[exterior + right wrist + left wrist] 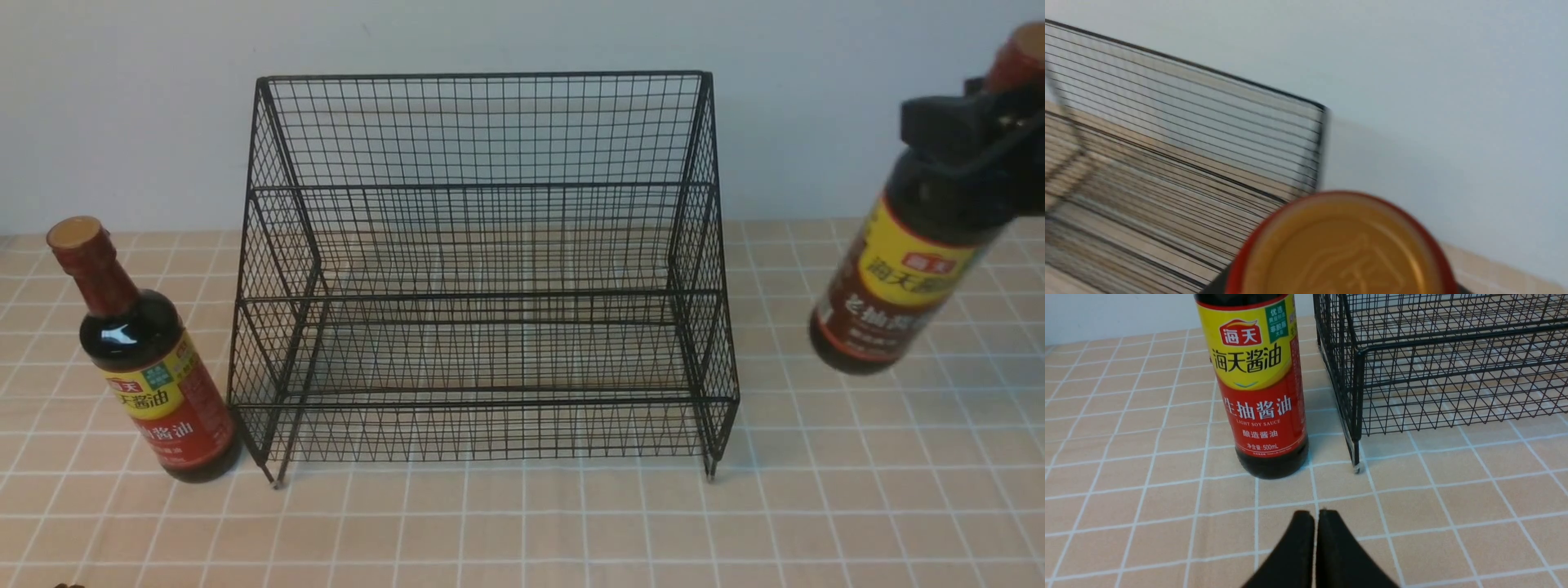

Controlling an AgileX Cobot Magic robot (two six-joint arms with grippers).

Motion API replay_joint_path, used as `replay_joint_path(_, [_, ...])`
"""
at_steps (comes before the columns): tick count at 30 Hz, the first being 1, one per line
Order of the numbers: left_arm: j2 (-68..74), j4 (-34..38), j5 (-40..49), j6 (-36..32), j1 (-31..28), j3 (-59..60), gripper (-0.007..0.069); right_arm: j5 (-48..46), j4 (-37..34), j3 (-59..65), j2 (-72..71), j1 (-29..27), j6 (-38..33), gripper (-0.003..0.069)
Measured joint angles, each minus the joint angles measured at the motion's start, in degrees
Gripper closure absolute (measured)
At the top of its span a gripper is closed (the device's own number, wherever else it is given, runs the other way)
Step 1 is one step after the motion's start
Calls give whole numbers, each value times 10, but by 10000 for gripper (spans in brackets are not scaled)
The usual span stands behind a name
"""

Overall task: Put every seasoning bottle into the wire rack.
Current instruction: Use the right arm to put the condiment bottle back on the shelf

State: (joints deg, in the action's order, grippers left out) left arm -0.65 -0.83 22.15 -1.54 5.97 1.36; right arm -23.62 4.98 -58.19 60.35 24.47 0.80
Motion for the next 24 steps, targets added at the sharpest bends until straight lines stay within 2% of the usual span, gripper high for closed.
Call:
replay_joint_path(5, [0, 0, 0, 0, 0, 0, 631, 11, -4, -38, 22, 62, 0, 388])
replay_joint_path(9, [0, 0, 0, 0, 0, 0, 631, 41, -4, -71, 60, 87, 2, 388])
replay_joint_path(14, [0, 0, 0, 0, 0, 0, 631, 76, -4, -118, 137, 88, 2, 388])
replay_joint_path(24, [0, 0, 0, 0, 0, 0, 631, 81, -3, -194, 256, 88, 2, 388])
